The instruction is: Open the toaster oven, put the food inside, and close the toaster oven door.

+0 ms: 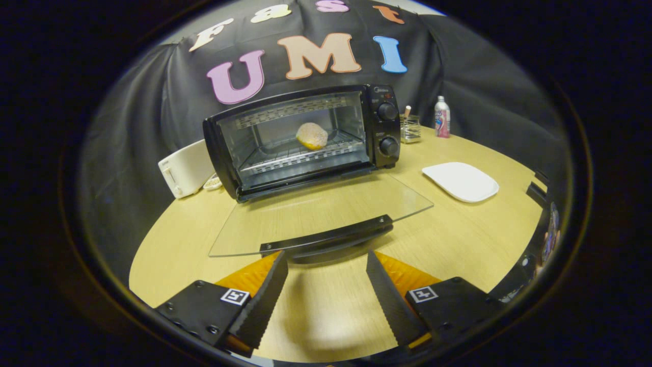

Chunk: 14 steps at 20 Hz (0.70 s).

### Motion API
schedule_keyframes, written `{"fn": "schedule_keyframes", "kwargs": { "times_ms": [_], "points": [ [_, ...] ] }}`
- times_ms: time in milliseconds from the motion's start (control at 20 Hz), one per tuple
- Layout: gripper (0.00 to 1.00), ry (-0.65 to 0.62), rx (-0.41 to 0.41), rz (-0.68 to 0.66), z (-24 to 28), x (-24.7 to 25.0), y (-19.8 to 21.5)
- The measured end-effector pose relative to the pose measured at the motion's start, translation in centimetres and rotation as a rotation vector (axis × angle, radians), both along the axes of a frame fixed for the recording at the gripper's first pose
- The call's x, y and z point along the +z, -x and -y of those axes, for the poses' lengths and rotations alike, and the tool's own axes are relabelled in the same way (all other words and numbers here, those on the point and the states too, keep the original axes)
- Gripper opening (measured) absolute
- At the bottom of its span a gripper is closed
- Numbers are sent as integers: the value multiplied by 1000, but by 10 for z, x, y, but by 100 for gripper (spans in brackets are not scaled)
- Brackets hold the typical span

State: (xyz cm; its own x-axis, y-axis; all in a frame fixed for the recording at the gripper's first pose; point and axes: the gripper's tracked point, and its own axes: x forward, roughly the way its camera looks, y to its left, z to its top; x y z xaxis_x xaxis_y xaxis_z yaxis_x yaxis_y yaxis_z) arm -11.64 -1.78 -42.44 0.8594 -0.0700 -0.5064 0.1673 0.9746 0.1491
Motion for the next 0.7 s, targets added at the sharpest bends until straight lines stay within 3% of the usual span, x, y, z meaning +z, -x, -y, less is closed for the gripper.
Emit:
{"fn": "schedule_keyframes", "kwargs": {
  "times_ms": [700],
  "points": [
    [97,-18,47,4,-18,-4,-3]
  ]
}}
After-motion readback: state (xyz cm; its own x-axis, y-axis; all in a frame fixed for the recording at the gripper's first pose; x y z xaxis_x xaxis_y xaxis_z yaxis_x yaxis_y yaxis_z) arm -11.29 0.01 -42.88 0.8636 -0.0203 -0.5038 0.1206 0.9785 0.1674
